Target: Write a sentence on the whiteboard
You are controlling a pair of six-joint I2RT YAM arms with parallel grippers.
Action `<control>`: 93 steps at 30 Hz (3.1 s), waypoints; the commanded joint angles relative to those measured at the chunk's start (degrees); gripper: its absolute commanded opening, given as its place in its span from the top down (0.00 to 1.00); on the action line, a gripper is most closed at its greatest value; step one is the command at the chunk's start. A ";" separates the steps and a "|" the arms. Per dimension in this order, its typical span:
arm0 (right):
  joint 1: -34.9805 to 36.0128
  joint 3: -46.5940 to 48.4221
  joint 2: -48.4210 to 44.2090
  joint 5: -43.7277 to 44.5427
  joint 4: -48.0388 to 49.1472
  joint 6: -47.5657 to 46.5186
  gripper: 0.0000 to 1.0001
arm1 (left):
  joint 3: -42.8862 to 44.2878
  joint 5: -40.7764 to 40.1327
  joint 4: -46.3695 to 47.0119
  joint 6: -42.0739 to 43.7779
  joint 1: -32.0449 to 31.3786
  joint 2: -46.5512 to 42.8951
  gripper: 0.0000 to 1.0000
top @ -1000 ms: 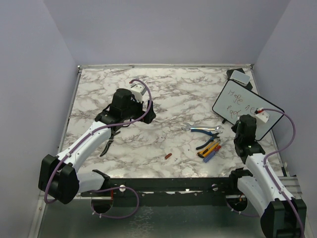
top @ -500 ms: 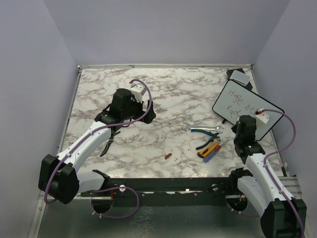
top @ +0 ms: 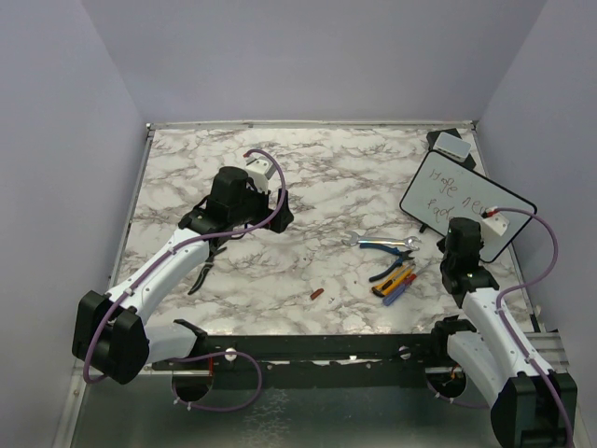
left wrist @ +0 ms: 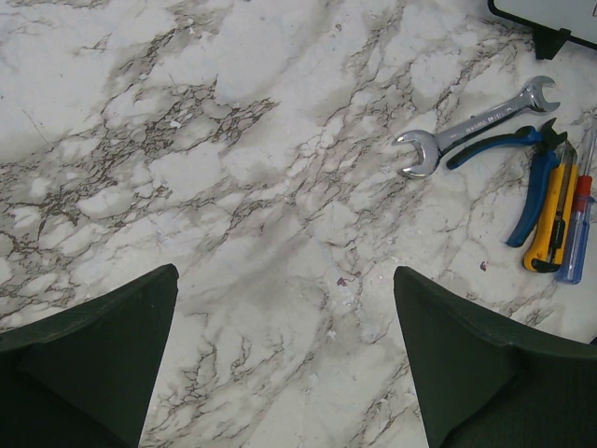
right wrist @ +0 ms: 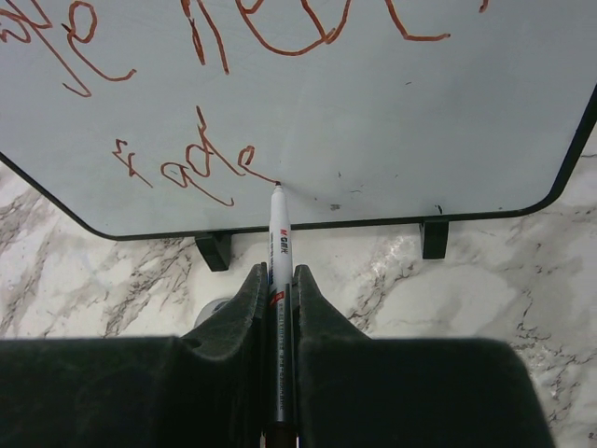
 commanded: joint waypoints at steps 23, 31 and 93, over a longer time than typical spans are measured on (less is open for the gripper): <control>-0.41 2.75 -5.39 3.46 -5.22 -0.09 0.99 | -0.70 1.10 1.14 -0.29 0.16 -1.64 0.01; -0.41 3.73 -4.18 5.69 -3.10 -1.55 0.99 | -0.67 1.05 1.13 -0.28 0.20 -1.75 0.01; -0.40 4.68 4.64 6.82 -2.30 -0.38 0.99 | -0.70 0.81 1.17 -0.16 0.24 -2.30 0.01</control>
